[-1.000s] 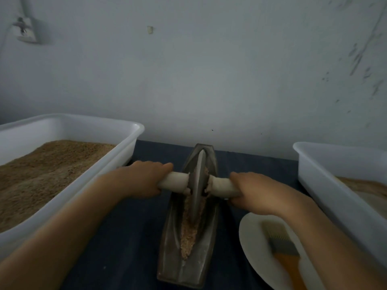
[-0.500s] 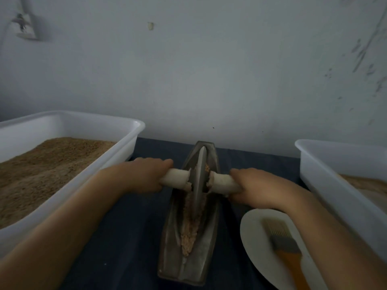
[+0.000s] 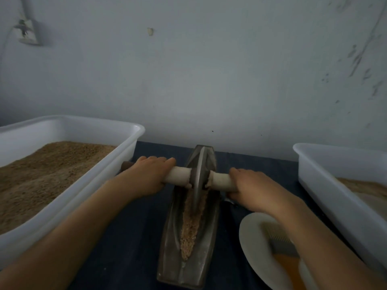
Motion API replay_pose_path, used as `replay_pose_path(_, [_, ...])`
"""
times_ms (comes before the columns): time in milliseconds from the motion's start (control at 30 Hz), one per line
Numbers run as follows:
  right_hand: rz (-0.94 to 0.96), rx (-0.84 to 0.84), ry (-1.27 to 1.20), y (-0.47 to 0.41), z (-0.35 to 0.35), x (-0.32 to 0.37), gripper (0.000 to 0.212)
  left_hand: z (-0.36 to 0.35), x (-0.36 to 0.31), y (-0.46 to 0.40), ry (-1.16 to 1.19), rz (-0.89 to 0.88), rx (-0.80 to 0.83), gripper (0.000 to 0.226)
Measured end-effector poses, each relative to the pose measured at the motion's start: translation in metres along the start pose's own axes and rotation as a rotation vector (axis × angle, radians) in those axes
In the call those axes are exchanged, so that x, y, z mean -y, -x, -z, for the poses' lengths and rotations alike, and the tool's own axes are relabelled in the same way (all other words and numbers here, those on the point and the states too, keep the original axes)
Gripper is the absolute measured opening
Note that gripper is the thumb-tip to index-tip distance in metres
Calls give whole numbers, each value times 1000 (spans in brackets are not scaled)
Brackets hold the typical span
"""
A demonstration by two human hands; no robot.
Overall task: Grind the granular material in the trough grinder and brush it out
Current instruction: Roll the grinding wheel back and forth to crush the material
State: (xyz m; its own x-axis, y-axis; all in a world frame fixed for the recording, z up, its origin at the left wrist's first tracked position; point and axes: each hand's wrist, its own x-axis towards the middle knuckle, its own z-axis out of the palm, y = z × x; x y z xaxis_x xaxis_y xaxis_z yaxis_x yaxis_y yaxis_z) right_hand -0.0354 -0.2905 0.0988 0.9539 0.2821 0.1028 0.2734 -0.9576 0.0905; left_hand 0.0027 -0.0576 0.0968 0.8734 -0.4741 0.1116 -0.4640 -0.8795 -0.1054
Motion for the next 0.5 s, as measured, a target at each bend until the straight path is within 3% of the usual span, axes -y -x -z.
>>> replay_pose_path(100, [25,228,-86,13,17,7,23,17,-1,15,94,-27,265,38])
replay_pose_path(233, [84,395,-133,30,37,13,24,33,-1,30,146,-79,444,31])
replay_pose_path(367, [89,416,-134,31,40,12,26,34,0,29,181,-70,469,32])
replay_pose_path(500, [20,290,-114,17,25,9,21,21,1,17,149,-40,347,32])
